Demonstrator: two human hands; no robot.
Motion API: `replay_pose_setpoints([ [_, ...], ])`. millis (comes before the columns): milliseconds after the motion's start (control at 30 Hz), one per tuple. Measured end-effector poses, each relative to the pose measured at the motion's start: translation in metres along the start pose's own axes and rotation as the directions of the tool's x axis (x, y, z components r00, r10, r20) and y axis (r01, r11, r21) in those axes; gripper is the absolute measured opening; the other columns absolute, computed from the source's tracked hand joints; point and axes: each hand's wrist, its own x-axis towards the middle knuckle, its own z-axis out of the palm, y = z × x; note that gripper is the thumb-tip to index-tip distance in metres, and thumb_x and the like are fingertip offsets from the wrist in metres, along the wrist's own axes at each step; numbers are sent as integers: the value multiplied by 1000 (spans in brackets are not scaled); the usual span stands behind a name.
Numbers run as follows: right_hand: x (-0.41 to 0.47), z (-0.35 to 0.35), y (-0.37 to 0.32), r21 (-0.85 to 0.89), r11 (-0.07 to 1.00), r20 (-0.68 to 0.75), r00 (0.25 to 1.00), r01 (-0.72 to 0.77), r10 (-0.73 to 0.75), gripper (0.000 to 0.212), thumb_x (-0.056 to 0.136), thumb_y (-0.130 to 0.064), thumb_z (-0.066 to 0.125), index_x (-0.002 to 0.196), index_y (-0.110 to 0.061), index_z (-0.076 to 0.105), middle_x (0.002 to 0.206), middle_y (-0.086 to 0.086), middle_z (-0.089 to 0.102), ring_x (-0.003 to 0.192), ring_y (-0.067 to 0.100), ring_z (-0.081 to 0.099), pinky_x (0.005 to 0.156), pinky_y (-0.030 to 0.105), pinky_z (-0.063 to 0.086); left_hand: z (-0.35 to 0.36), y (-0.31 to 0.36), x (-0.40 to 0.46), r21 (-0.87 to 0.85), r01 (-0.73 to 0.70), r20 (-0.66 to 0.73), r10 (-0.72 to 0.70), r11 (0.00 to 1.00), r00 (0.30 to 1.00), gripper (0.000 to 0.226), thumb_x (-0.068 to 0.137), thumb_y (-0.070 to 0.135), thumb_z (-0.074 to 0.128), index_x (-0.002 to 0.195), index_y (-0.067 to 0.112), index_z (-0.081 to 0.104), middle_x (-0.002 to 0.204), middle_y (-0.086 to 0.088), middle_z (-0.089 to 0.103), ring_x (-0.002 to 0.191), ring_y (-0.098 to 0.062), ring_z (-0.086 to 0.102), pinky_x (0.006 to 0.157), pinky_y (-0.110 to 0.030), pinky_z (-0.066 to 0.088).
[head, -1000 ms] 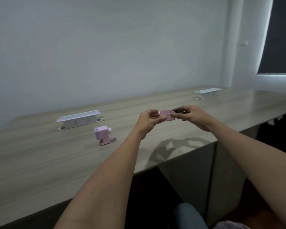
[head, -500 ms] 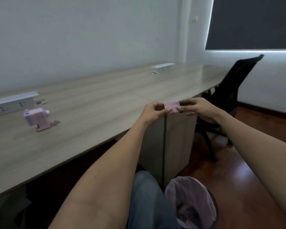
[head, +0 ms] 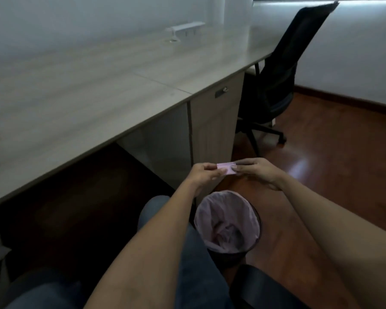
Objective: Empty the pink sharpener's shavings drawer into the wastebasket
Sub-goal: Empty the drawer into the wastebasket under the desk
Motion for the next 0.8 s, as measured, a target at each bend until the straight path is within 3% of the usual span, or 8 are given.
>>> replay_pose_setpoints([
  [67, -1, 3, 25, 5, 997, 18, 997, -75, 75, 47, 80, -29, 83, 121, -7, 72, 108, 15, 77, 91, 19, 70, 77, 29, 52, 5, -17, 3, -49, 94, 41, -92, 994, 995, 56, 85, 9, 80, 133, -8, 57, 105, -12, 73, 79, -8, 77, 73, -18, 61],
  [167, -4, 7, 63, 16, 976, 67, 975, -215, 214, 46, 79, -34, 83, 116, -10, 74, 105, 10, 77, 97, 21, 72, 88, 33, 50, 13, -44, 8, -31, 228, 68, -226, 973, 972, 56, 87, 7, 77, 135, -11, 55, 128, -23, 67, 102, -22, 69, 100, -29, 55],
  [233, -5, 10, 90, 37, 951, 87, 949, -308, 304, 53, 72, -41, 87, 113, -10, 76, 109, 10, 78, 97, 18, 74, 88, 32, 53, 17, -62, 12, -12, 296, 63, -294, 955, 954, 50, 88, 8, 76, 131, -11, 60, 129, -21, 67, 98, -20, 69, 88, -22, 60],
  [300, -5, 15, 112, 89, 917, 103, 919, -389, 380, 67, 63, -47, 92, 114, -7, 75, 108, 12, 79, 96, 18, 76, 80, 26, 58, 23, -76, 17, 0, 360, 79, -359, 933, 930, 40, 90, 11, 75, 124, -6, 64, 111, -16, 71, 83, -15, 68, 65, -15, 61],
  [333, -6, 18, 120, 115, 896, 116, 901, -430, 417, 72, 59, -49, 93, 115, -7, 73, 108, 11, 79, 99, 19, 76, 80, 26, 59, 25, -82, 18, 4, 397, 85, -396, 918, 914, 34, 91, 13, 74, 120, -3, 65, 104, -14, 71, 82, -16, 68, 64, -16, 61],
  [467, -4, 26, 137, 152, 794, 167, 807, -589, 567, 76, 64, -51, 87, 122, -7, 64, 119, 13, 71, 111, 22, 69, 91, 32, 57, 36, -96, 25, 51, 516, 60, -518, 855, 853, 52, 92, 30, 72, 135, 4, 58, 130, -19, 67, 98, -25, 67, 99, -36, 57],
  [600, 7, 25, 131, 244, 764, 142, 801, -598, 581, 74, 74, -54, 81, 124, -4, 62, 118, 12, 69, 97, 18, 71, 66, 25, 58, 40, -90, 33, -17, 455, -9, -455, 890, 890, 43, 90, 37, 73, 118, 8, 59, 89, -15, 69, 65, -22, 64, 60, -25, 59],
  [800, 13, 34, 125, 294, 676, 160, 732, -676, 662, 65, 82, -45, 78, 127, -3, 59, 122, 15, 66, 92, 19, 67, 70, 27, 56, 40, -91, 39, 97, 529, -15, -530, 843, 848, 56, 93, 45, 67, 132, 5, 59, 96, -14, 67, 65, -20, 63, 53, -24, 57],
])
